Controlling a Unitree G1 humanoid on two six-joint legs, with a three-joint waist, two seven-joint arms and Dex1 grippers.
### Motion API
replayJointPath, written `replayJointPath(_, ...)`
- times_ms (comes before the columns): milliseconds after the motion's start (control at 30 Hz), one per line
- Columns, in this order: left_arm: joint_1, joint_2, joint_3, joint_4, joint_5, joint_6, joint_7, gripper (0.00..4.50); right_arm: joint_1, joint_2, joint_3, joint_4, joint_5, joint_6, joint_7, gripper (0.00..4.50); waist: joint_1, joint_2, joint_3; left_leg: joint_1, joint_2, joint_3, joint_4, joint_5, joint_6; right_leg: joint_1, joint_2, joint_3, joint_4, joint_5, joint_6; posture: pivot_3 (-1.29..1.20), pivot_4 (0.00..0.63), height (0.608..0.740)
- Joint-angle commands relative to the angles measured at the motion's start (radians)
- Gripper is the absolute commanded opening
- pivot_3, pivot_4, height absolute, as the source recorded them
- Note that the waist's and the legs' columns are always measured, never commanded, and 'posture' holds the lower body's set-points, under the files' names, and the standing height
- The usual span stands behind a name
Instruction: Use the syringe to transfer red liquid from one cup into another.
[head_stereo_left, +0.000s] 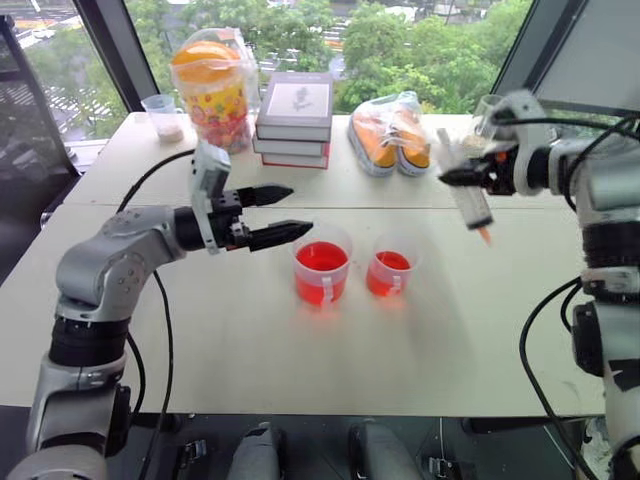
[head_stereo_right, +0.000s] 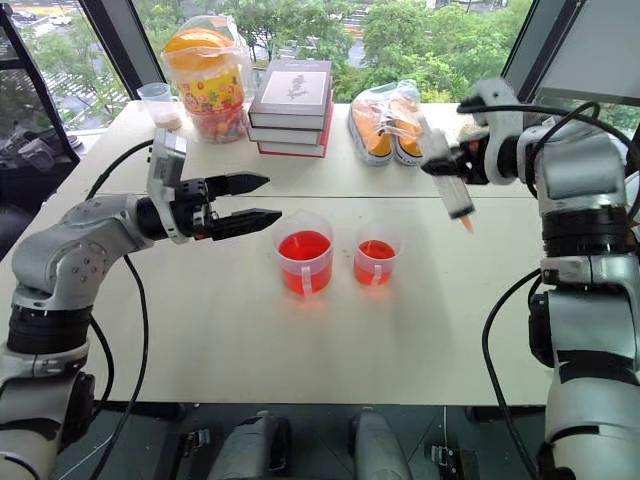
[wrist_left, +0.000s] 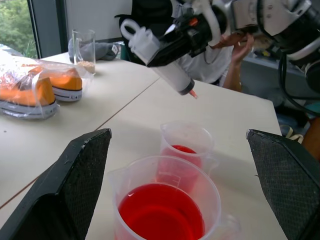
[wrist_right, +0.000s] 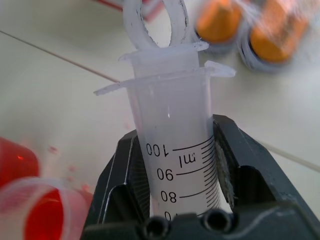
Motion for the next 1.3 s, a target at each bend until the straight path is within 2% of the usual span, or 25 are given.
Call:
replayJointPath(33, -0.065, 0.002, 0.003, 0.048, 0.021, -0.035, -0.036, 4.50, 0.030, 0.106, -0.139, -0.250, 0.154, -0.011, -0.071, 1.40, 0.001, 0.000, 0.000, 0.000, 0.000, 0.000, 0.001, 0.000, 0.000, 0.000, 0.000, 0.000, 0.000, 0.000, 0.000, 0.00, 0.150, 0.740)
replayJointPath(100, -0.089, -0.003, -0.003, 0.077, 0.033, -0.043, -0.052, 4.50, 0.052, 0.188, -0.179, -0.346, 0.228, -0.020, -0.111, 1.40, 0.001, 0.000, 0.000, 0.000, 0.000, 0.000, 0.002, 0.000, -0.001, 0.001, -0.001, 0.000, 0.000, 0.000, 0.000, 0.00, 0.150, 0.740)
replayJointPath(200, -0.103, -0.001, -0.007, 0.100, 0.045, -0.052, -0.074, 4.50, 0.102, 0.349, -0.216, -0.446, 0.326, -0.143, -0.179, 1.40, 0.001, 0.000, 0.000, 0.000, 0.000, 0.000, 0.002, 0.000, -0.001, 0.001, -0.001, 0.000, 0.000, 0.000, 0.000, 0.00, 0.150, 0.740)
replayJointPath(367, -0.105, 0.016, 0.004, 0.092, 0.043, -0.035, -0.092, 4.50, 0.195, 0.474, -0.154, -0.477, 0.372, -0.245, -0.241, 1.40, 0.001, 0.000, 0.000, 0.000, 0.000, 0.000, 0.002, 0.000, -0.001, 0.001, -0.001, -0.001, 0.001, 0.000, 0.000, 0.00, 0.150, 0.740)
replayJointPath(467, -0.114, 0.027, 0.009, 0.084, 0.035, -0.023, -0.094, 4.50, 0.267, 0.519, -0.092, -0.444, 0.341, -0.356, -0.249, 1.40, 0.000, 0.000, 0.000, 0.000, -0.001, 0.000, 0.002, 0.001, -0.001, 0.002, -0.002, -0.001, 0.001, 0.000, 0.000, 0.00, 0.150, 0.740)
replayJointPath(633, -0.143, 0.033, 0.005, 0.071, 0.027, 0.007, -0.096, 4.50, 0.389, 0.547, 0.020, -0.339, 0.248, -0.567, -0.236, 1.40, -0.002, -0.001, 0.000, 0.000, -0.001, -0.001, 0.002, 0.001, -0.001, 0.002, -0.001, -0.001, 0.001, 0.000, 0.000, 0.00, 0.150, 0.740)
replayJointPath(833, -0.179, 0.014, -0.020, 0.070, 0.026, 0.027, -0.120, 4.50, 0.527, 0.553, 0.123, -0.251, 0.162, -0.732, -0.234, 1.40, -0.003, -0.001, 0.000, 0.000, -0.001, -0.001, 0.002, 0.001, -0.001, 0.002, -0.001, -0.001, 0.000, 0.000, 0.000, 0.00, 0.150, 0.740)
replayJointPath(1300, -0.180, -0.054, -0.099, 0.067, 0.042, 0.039, -0.168, 4.50, 0.572, 0.519, 0.154, -0.275, 0.158, -0.756, -0.259, 1.40, -0.003, -0.001, 0.000, 0.001, 0.000, -0.002, 0.002, 0.001, -0.002, 0.003, 0.000, -0.001, 0.001, 0.000, 0.000, 0.00, 0.150, 0.740)
